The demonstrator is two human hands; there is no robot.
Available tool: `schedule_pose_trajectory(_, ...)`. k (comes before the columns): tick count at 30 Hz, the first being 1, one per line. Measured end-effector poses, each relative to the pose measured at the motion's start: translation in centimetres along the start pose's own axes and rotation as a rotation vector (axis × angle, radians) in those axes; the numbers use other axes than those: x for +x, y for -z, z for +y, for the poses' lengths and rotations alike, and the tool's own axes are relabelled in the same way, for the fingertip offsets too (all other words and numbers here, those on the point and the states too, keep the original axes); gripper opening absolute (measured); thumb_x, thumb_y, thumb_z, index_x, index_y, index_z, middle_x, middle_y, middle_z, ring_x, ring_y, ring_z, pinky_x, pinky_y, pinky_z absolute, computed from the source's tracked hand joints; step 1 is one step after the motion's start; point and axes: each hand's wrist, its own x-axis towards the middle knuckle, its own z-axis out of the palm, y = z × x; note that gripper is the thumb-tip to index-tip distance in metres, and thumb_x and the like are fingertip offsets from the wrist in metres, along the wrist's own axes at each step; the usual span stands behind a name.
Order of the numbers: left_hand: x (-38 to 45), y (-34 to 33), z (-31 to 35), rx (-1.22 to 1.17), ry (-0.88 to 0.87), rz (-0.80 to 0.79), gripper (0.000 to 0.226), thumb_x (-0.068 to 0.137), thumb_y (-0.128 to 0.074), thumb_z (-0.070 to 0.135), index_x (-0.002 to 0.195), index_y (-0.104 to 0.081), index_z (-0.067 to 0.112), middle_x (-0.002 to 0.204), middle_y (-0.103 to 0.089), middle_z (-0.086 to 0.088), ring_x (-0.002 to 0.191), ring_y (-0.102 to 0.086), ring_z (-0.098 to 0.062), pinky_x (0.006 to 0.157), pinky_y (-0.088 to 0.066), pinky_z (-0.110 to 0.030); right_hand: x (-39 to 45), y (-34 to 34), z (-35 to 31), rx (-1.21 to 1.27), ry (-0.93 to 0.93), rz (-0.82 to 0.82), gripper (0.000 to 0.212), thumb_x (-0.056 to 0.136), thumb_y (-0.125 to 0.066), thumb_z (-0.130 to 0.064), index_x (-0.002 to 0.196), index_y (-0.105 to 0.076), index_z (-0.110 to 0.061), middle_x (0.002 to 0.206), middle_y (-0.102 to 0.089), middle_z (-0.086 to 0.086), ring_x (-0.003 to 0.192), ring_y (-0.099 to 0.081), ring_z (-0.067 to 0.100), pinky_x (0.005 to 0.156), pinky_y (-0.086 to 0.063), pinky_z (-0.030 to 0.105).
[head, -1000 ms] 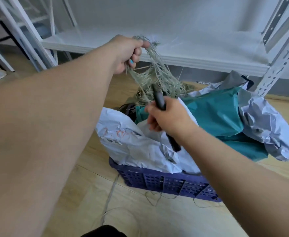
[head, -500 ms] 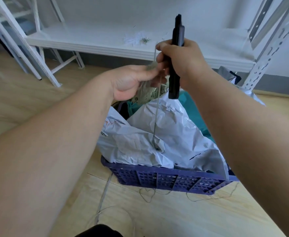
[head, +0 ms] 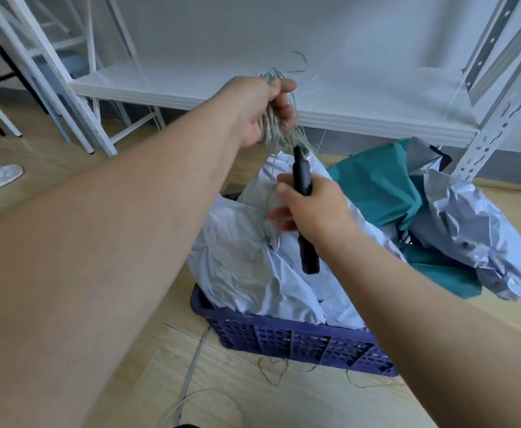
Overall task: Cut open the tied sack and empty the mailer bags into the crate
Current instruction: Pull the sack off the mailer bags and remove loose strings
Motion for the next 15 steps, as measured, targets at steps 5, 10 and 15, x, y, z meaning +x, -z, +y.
schedule_pose_trajectory(5,0.5,-0.6,0.7,-0.115,0.005,0.006,0.032,0.104,-0.033,0.010,0.084,-0.058,0.004,0.057,-0.041,-0.003,0.047,-0.046,-0.013,0.049,-0.055,-0.027,0.6,-0.2,0.9,0.280,-0.031,-0.153,0.010,0.095,-0.055,-0.011,0.102,-0.063,-0.014,0.093,-0.070,0.008,0.060,-0.067,0.014,0.050,-0.051,0.022)
schedule_pose_trajectory(10,1.6,1.1,0.0,0.216,-0.145,0.111,0.030,0.103,-0.036,0.014,0.088,-0.061,0.008,0.057,-0.040,0.000,0.038,-0.037,-0.008,0.038,-0.037,-0.019,1.1,0.1,1.0,0.228,-0.008,-0.225,0.011,0.096,-0.055,-0.012,0.092,-0.065,-0.010,0.073,-0.061,0.005,0.060,-0.059,0.016,0.048,-0.047,0.021)
schedule_pose_trajectory(15,1.4,4.0,-0.7,0.413,-0.113,-0.053,0.020,0.098,-0.051,0.029,0.098,-0.066,0.015,0.077,-0.065,0.002,0.065,-0.065,-0.010,0.062,-0.058,-0.029,2.1,1.4,-0.4,0.252,0.039,-0.072,0.013,0.094,-0.056,-0.012,0.083,-0.056,-0.018,0.066,-0.069,0.000,0.057,-0.067,0.015,0.046,-0.047,0.019)
